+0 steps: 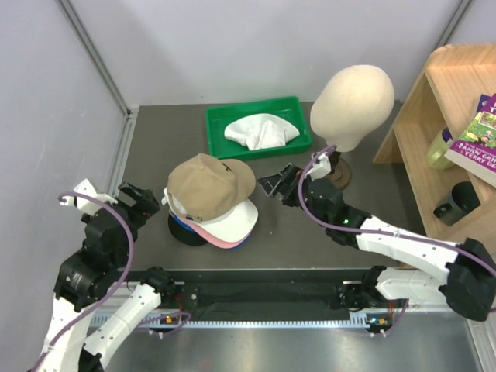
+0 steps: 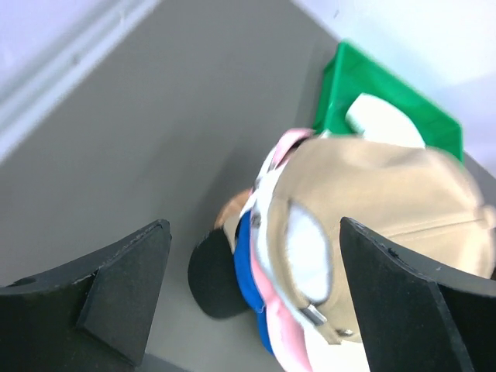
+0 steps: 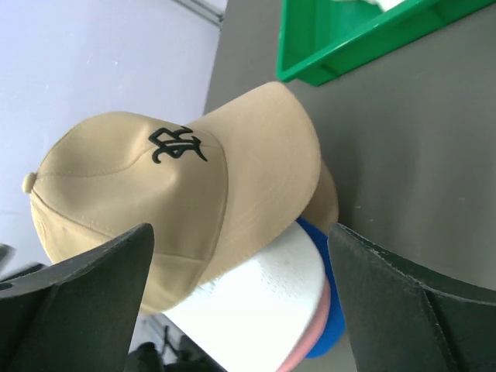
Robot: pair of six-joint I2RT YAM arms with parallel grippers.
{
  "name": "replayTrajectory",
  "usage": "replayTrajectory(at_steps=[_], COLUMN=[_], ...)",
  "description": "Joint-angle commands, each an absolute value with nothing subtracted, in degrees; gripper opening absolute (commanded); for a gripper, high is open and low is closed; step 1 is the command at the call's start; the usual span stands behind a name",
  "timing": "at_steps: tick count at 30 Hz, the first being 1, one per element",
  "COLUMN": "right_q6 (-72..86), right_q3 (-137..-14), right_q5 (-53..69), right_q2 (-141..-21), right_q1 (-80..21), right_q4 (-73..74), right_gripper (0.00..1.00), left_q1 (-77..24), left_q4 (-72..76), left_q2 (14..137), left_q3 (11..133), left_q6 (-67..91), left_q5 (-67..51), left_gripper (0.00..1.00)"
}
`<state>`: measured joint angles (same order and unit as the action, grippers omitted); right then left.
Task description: Stack the hats
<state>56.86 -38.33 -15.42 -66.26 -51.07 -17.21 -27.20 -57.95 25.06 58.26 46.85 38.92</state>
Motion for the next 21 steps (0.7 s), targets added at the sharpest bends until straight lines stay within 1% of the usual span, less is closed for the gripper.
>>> replayTrajectory(at_steps=[1,3,4,5,6,7,9,10,11,12,13,15,16,18,19,21], right_q6=[49.8,48.4,48.1,48.1,48.3,48.3,49.1,49.7,49.9,50.5,50.7,49.8,49.3,48.0,47.5,45.7], right_q3=[-42.1,-44.1,-44.8,-46.2,-46.8,-47.5,-48.8,-49.0,-49.2,-49.1,-49.0,-48.7,-48.7,-49.7,-50.8,-51.8], right_q5=[-19.6,-20.0,-20.6,-21.0,-21.3,-20.9,-20.0,-18.7,-18.2,-17.8,-17.3,-16.5,-15.7,-13.5,-10.3,-8.3], right_q2=[-59.9,-57.2,-56.5,-55.8,-54.8,-54.3,-52.8,-52.4,-51.3,-50.8,-50.4,-49.8,-49.9,-51.4,-51.9,-53.5], right_q1=[-50.5,-50.5,-50.5,-50.5,-50.3,-49.9,-48.4,-47.6,-45.7,-44.7,-43.3,-39.0,-37.3,-31.4,-29.2,-24.1], right_q4=[-3.1,-0.2,4.8,6.9,9.4,13.0,16.2,18.4,19.1,19.6,20.1,20.0,19.8,19.8,19.3,18.5], right_gripper=[0.92,0.92,0.92,0.92,0.92,0.92,0.92,0.92,0.93,0.93,0.93,0.93,0.93,0.93,0.93,0.93], left_q1=[-27.2,-27.2,-27.2,-27.2,-27.2,-27.2,-27.2,-27.2,-27.2,-27.2,-27.2,-27.3,-27.2,-27.3,-27.5,-27.5], left_q4=[-45.1,-40.6,-37.0,-35.1,-33.5,-31.1,-29.5,-28.4,-28.3,-28.7,-29.3,-30.7,-31.5,-33.3,-33.1,-33.3], left_q2=[32.7,40.7,43.6,49.9,53.1,59.4,65.8,71.8,75.2,78.5,85.1,91.6,97.6,103.1,107.5,111.9], left_q3=[66.3,71.6,73.6,75.8,80.3,82.6,88.7,90.6,92.6,96.8,99.0,105.7,108.0,113.5,114.7,118.7], left_q6=[29.3,24.7,21.6,20.4,18.6,18.0,17.1,16.3,15.9,15.9,15.8,15.6,15.6,15.7,15.3,14.5], left_q5=[41.3,39.6,36.5,34.7,32.5,28.5,24.1,21.6,17.2,15.4,13.4,7.8,6.3,5.3,5.0,5.7], left_gripper=[0.97,0.98,0.99,0.99,0.99,0.99,0.99,0.99,0.99,0.99,0.99,0.98,0.97,0.97,0.97,0.97])
